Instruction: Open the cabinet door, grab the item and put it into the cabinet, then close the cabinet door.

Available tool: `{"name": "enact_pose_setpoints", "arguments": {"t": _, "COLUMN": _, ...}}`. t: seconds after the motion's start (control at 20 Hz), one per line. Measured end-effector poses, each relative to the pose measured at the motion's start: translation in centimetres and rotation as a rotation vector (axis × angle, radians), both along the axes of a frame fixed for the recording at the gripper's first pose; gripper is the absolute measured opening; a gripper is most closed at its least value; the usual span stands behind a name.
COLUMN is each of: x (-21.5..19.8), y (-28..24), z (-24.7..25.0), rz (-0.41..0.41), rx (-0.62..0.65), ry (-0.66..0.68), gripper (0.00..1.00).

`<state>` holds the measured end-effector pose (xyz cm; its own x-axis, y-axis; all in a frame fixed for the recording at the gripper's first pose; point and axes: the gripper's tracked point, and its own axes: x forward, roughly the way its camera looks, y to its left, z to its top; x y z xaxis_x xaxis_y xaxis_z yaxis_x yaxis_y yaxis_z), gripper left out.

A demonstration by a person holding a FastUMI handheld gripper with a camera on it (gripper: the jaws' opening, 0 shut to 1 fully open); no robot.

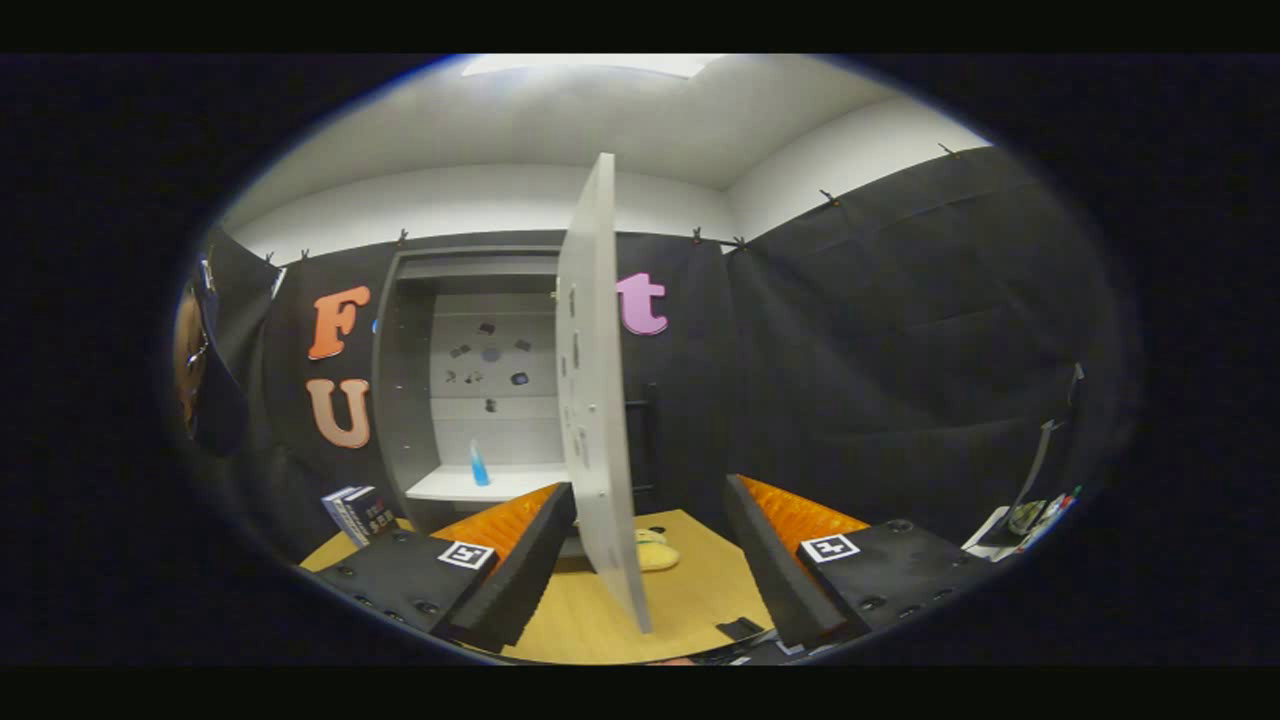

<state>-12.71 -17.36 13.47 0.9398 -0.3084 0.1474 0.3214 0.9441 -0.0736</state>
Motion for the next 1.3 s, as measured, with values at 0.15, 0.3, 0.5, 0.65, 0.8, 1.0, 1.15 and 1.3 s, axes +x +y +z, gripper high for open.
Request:
{"name": "enact_pose_setpoints", "arguments": {"t": 0.15, "x": 3.0, "y": -4.3, "z": 1.2, "rz": 0.002, "rx": 0.001, "ry": -0.010, "gripper": 0.96}}
{"name": "enact_pose_setpoints", "arguments": {"t": 0.3, "x": 5.8, "y": -8.2, "z": 2.1, "rz": -0.015, "rx": 0.022, "ry": -0.010, "gripper": 0.97}}
{"name": "enact_pose_setpoints", "arguments": {"t": 0.5, "x": 8.9, "y": -8.5, "z": 2.2, "rz": 0.023, "rx": 0.049, "ry": -0.007, "gripper": 0.97}}
{"name": "enact_pose_setpoints", "arguments": {"t": 0.65, "x": 9.8, "y": -8.3, "z": 1.5, "rz": 0.021, "rx": 0.037, "ry": 0.010, "gripper": 0.97}}
{"name": "enact_pose_setpoints", "arguments": {"t": 0.8, "x": 9.7, "y": -8.3, "z": 1.5, "rz": 0.007, "rx": 0.048, "ry": -0.003, "gripper": 0.97}}
{"name": "enact_pose_setpoints", "arguments": {"t": 1.0, "x": 9.7, "y": -7.7, "z": 1.7, "rz": -0.003, "rx": 0.005, "ry": -0.008, "gripper": 0.96}}
{"name": "enact_pose_setpoints", "arguments": {"t": 1.15, "x": 9.5, "y": -6.1, "z": 1.2, "rz": -0.005, "rx": 0.022, "ry": -0.004, "gripper": 0.96}}
{"name": "enact_pose_setpoints", "arguments": {"t": 1.3, "x": 9.4, "y": -4.5, "z": 1.0, "rz": -0.009, "rx": 0.044, "ry": -0.008, "gripper": 0.96}}
